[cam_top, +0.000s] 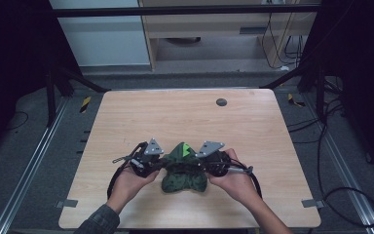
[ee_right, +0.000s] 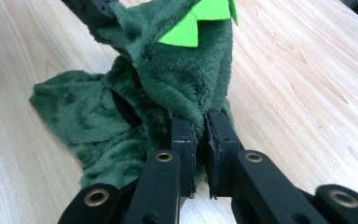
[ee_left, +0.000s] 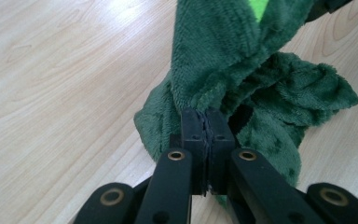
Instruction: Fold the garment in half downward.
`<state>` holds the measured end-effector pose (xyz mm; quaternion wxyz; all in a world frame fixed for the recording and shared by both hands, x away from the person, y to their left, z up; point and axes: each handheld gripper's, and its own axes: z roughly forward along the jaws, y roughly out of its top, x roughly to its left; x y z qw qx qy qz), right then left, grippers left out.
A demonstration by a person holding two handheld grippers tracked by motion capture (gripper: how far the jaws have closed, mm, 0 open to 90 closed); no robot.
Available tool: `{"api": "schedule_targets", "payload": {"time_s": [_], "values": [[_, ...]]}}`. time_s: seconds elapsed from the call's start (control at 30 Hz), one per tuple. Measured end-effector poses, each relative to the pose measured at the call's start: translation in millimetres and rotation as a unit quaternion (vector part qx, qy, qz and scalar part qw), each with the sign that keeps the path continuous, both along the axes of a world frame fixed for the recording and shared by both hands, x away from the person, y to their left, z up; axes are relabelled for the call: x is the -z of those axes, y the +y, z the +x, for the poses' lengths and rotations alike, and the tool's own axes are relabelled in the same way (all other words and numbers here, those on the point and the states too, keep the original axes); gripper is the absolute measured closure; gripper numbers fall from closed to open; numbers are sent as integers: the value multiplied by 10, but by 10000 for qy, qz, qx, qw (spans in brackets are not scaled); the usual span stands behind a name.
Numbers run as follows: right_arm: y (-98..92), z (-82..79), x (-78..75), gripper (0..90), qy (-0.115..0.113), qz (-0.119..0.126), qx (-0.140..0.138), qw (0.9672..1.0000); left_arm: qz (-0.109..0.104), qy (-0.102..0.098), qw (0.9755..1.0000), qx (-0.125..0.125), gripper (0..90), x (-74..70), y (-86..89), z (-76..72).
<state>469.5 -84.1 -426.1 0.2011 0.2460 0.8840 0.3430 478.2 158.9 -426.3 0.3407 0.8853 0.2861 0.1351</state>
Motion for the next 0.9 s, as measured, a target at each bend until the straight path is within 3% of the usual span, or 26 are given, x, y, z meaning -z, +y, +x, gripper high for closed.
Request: {"api": "schedule_targets", "payload": {"time_s": [0.53,0.73,0.9], "values": [[-19,-79,154,820,62,81,68,9999,-85,-14,9999,-53,888,71,-12,-78],[0,-138,182,818,-8,67,36,10000,-213,9,9997,-70,888,131,37,-128],[-7,-192,180,812,-29,71,28,10000,-272,-31,9996,-48,887,100,70,-184]]}}
